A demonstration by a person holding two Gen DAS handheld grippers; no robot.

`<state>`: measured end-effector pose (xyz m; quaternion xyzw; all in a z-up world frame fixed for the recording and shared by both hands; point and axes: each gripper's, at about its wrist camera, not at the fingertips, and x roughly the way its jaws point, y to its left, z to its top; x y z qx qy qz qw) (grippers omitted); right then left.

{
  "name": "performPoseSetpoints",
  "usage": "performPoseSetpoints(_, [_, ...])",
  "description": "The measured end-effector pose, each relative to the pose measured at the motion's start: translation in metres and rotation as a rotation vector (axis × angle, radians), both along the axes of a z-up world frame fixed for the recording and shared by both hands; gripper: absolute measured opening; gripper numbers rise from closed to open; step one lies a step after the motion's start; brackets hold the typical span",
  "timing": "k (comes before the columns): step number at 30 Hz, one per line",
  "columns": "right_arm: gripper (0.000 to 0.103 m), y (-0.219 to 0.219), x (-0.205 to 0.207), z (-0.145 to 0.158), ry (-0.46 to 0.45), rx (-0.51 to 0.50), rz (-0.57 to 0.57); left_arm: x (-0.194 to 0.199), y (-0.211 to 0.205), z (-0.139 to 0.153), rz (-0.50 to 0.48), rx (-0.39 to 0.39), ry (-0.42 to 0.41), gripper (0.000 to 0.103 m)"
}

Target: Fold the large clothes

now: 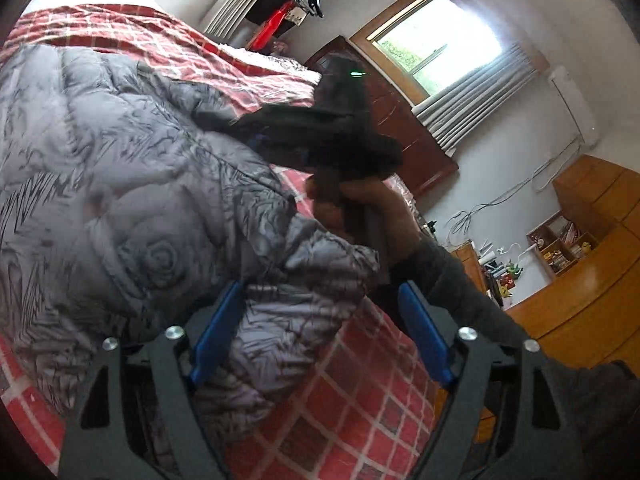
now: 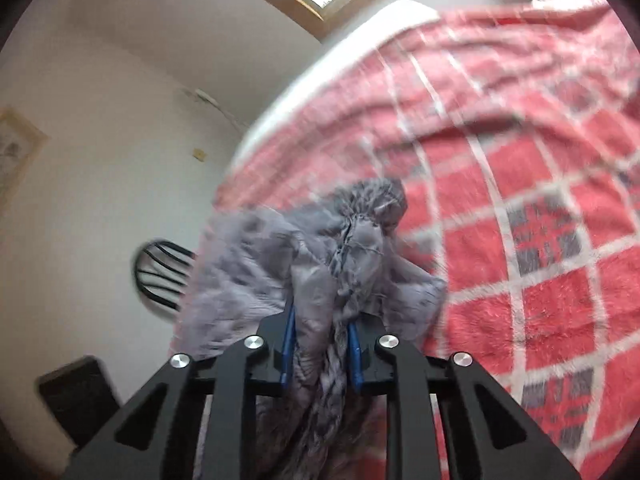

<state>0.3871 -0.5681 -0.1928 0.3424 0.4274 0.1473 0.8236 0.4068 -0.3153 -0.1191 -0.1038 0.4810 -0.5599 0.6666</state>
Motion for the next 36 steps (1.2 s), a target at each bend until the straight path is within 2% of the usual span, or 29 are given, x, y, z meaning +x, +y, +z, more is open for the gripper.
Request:
performPoseSetpoints(3, [0.021,-0.005,0.002,-0.003,0.027,0.02,-0.005,0.0,-0.002,-0.004,0.002,0.026,0.004,0.076])
performPoseSetpoints(6, [0.027,-0.008,-0.012,0.016,0.005,0.005,-0.017,0.001,0.003,0.005,0.006,0.023,0.021,0.076])
performPoseSetpoints(9, [0.031,-0.015,-0.035,0.041,-0.05,-0.012,-0.03,0.006,0.018,0.025,0.033,0.01,-0.024,0.079])
performPoseSetpoints(11, [0.032,-0.012,-0.055,0.055,-0.078,-0.023,-0.012,0.016,0.039,0.042,0.091,0.003,-0.071,0.085])
performPoseSetpoints(14, [0.032,0.011,-0.07,0.073,-0.118,-0.061,0.057,0.034,0.064,0.058,0.191,-0.019,-0.079,0.089])
performPoseSetpoints(16, [0.032,0.026,-0.075,0.079,-0.134,-0.089,0.097,0.058,0.075,0.059,0.268,0.03,-0.084,0.09])
performPoseSetpoints(19, [0.032,0.049,-0.064,0.057,-0.061,-0.171,0.131,0.092,0.07,0.036,0.311,0.136,-0.027,0.09])
performPoseSetpoints(21, [0.029,0.049,-0.059,0.041,-0.028,-0.172,0.134,0.106,0.062,0.017,0.312,0.17,0.012,0.089])
performPoseSetpoints(24, [0.019,0.039,-0.058,0.024,-0.009,-0.157,0.131,0.111,0.051,0.002,0.305,0.183,0.008,0.089])
performPoseSetpoints(27, [0.002,0.035,-0.057,0.008,-0.004,-0.157,0.123,0.112,0.04,-0.012,0.311,0.197,-0.002,0.091])
performPoseSetpoints(29, [0.0,0.032,-0.059,0.004,0.011,-0.137,0.113,0.117,0.038,-0.013,0.311,0.217,-0.01,0.092])
performPoseSetpoints(31, [0.001,0.035,-0.066,0.02,0.013,-0.183,0.107,0.118,0.045,-0.003,0.324,0.211,0.02,0.092])
performPoseSetpoints(32, [0.008,0.036,-0.07,0.029,0.003,-0.196,0.104,0.115,0.048,0.006,0.338,0.207,0.032,0.092])
performPoseSetpoints(34, [0.015,0.039,-0.09,0.058,-0.061,-0.196,0.111,0.107,0.058,0.024,0.362,0.2,0.011,0.092])
performPoseSetpoints(36, [0.016,0.044,-0.109,0.079,-0.113,-0.191,0.128,0.089,0.07,0.037,0.362,0.177,-0.007,0.092])
